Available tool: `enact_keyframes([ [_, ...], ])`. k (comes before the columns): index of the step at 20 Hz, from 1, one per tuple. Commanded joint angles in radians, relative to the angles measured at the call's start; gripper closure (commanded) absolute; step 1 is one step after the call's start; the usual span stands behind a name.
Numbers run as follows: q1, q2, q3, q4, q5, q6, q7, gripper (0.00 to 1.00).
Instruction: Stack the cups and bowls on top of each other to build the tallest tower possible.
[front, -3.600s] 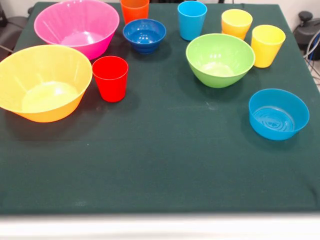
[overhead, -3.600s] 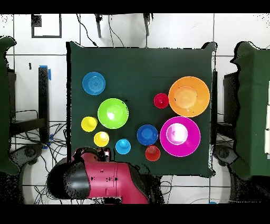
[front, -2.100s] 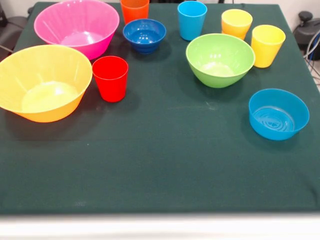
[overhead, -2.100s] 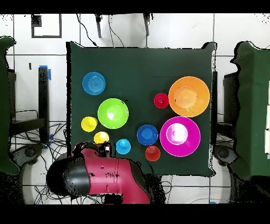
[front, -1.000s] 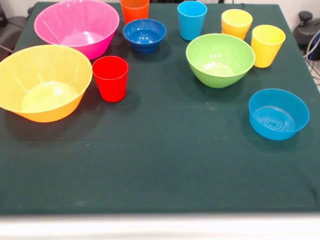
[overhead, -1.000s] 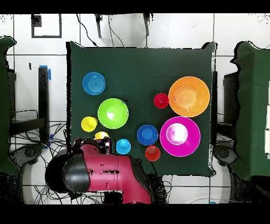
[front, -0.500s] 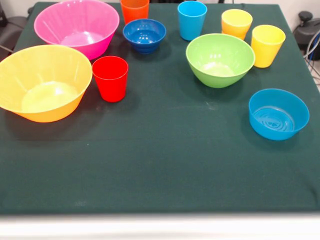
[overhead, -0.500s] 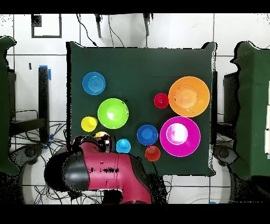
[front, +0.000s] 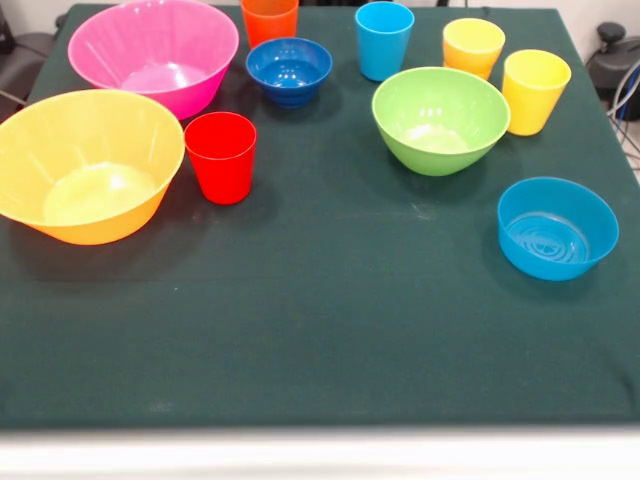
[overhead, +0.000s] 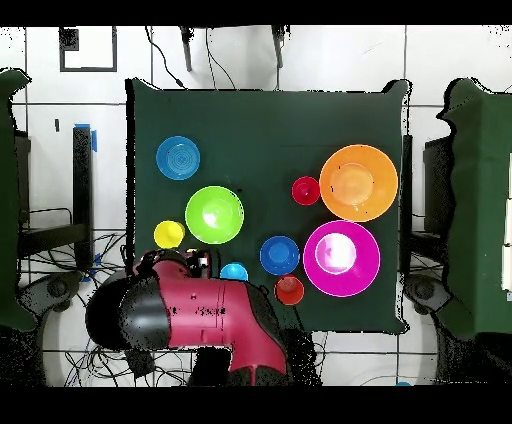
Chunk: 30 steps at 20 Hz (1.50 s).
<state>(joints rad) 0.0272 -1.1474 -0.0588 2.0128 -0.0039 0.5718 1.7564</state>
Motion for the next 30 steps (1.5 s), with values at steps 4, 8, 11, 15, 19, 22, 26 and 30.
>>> enact_keyframes([
  [4, -0.019, 0.164, 0.031, -0.146, -0.038, 0.071, 0.121, 0.0],
  [8, -0.017, 0.218, 0.039, -0.183, -0.02, 0.032, 0.137, 0.0],
  [11, -0.025, 0.249, 0.047, -0.212, -0.006, 0.034, 0.135, 0.0],
  [15, -0.051, 0.29, 0.07, -0.23, 0.008, 0.007, 0.111, 0.0],
  [19, -0.076, 0.354, 0.102, -0.226, 0.014, -0.073, 0.098, 0.0],
  [22, -0.079, 0.387, 0.099, -0.252, 0.018, -0.071, 0.108, 0.0],
  [26, -0.06, 0.442, 0.074, -0.348, -0.001, 0.026, 0.102, 0.0],
  [30, -0.031, 0.518, 0.041, -0.443, -0.007, -0.007, 0.136, 0.0],
])
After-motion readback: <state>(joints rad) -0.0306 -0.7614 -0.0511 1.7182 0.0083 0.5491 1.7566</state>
